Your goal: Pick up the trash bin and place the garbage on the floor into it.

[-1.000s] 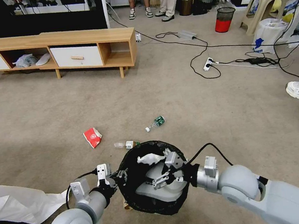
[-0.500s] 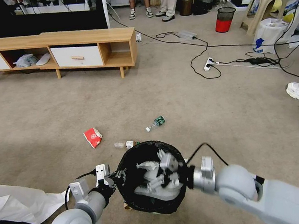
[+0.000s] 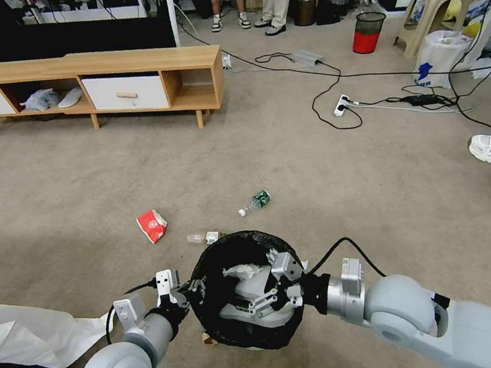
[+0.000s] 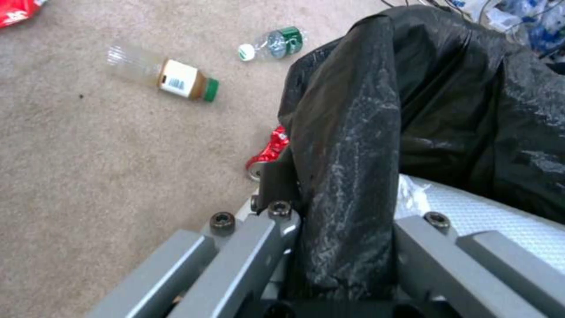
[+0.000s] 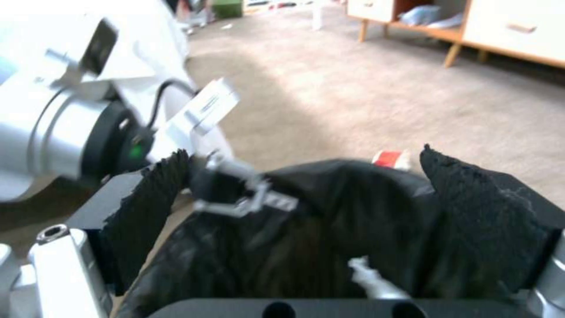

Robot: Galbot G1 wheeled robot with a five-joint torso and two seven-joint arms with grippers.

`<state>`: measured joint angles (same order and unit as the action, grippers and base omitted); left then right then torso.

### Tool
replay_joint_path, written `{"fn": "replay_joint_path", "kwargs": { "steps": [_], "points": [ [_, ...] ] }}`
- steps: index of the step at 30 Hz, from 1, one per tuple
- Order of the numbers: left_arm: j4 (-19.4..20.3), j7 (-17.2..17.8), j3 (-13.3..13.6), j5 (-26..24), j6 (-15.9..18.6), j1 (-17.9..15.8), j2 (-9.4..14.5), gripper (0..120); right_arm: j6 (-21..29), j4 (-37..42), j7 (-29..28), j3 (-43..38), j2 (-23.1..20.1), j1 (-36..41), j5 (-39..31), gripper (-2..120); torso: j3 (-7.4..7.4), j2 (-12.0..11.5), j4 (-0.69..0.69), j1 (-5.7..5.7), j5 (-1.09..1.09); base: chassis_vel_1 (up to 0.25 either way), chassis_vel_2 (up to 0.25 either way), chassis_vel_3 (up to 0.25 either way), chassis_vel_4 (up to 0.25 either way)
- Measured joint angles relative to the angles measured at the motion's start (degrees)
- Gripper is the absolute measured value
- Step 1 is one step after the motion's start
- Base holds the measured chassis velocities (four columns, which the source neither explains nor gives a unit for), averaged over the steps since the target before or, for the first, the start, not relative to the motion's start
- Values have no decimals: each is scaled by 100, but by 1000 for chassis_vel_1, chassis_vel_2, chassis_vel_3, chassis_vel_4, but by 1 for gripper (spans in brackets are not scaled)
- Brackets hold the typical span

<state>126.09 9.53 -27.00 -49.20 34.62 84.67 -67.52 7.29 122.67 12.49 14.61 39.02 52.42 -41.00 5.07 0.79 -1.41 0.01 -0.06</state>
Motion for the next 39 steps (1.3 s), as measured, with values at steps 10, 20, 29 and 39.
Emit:
{"fn": "replay_joint_path", "kwargs": {
  "steps": [10,20,29,39],
  "points": [
    [-22,81,-146,-32,-20,60,-1,0,11,484,-149,-1534,-379,561,-256,100,0,0,0,0,1,0,0,0,0],
    [58,154,-447,-38,-50,258,19,0,-120,793,-139,-3463,-675,1630,-588,100,0,0,1,0,1,0,0,0,0],
    [241,334,-723,-93,-95,346,33,0,-217,624,-503,-4137,-397,1830,-492,100,0,0,0,0,0,0,0,0,0],
    [527,519,-1054,-320,-155,412,144,0,-354,389,-920,-4502,6,2010,326,100,0,0,0,0,0,0,0,0,0]
  ]
}}
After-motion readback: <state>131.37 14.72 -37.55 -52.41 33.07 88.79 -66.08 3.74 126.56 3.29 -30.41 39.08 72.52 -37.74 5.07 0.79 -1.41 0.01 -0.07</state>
